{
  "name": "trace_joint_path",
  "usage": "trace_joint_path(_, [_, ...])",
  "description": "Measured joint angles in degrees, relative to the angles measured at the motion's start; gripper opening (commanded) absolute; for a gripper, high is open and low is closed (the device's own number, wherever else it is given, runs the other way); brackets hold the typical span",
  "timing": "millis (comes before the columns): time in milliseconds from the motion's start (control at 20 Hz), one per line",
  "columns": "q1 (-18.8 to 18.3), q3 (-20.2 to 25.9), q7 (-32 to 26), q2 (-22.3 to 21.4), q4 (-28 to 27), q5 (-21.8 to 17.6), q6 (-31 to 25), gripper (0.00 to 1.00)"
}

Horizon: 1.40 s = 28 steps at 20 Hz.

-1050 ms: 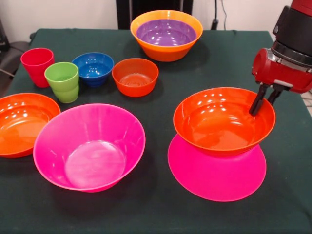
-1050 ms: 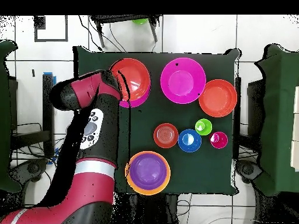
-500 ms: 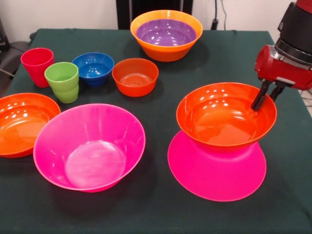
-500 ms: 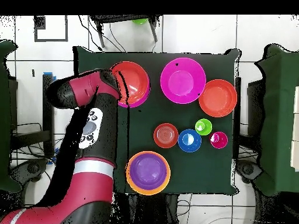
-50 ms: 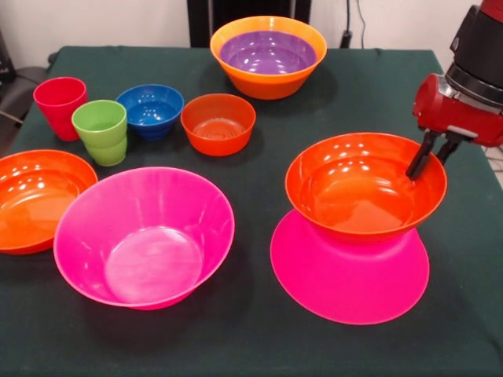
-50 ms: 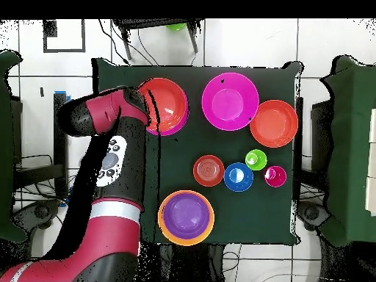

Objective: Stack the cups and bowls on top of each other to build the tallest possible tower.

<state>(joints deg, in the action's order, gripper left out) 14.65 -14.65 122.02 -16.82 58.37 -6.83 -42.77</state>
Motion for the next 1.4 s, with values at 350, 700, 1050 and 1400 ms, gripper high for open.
trace_joint_path(350, [0.47,-0.49,0.00,0.26,0.00,0.00,0.00,0.00])
trace_joint_path(700, [0.78,-0.77,0.01,0.65,0.00,0.17,0.00,1.00])
trace_joint_path(1050, [0.83,-0.77,0.01,2.11,0.01,0.55,-0.43,1.00])
trace_joint_path(1400, [0.83,-0.77,0.01,2.99,0.00,0.92,-0.74,1.00])
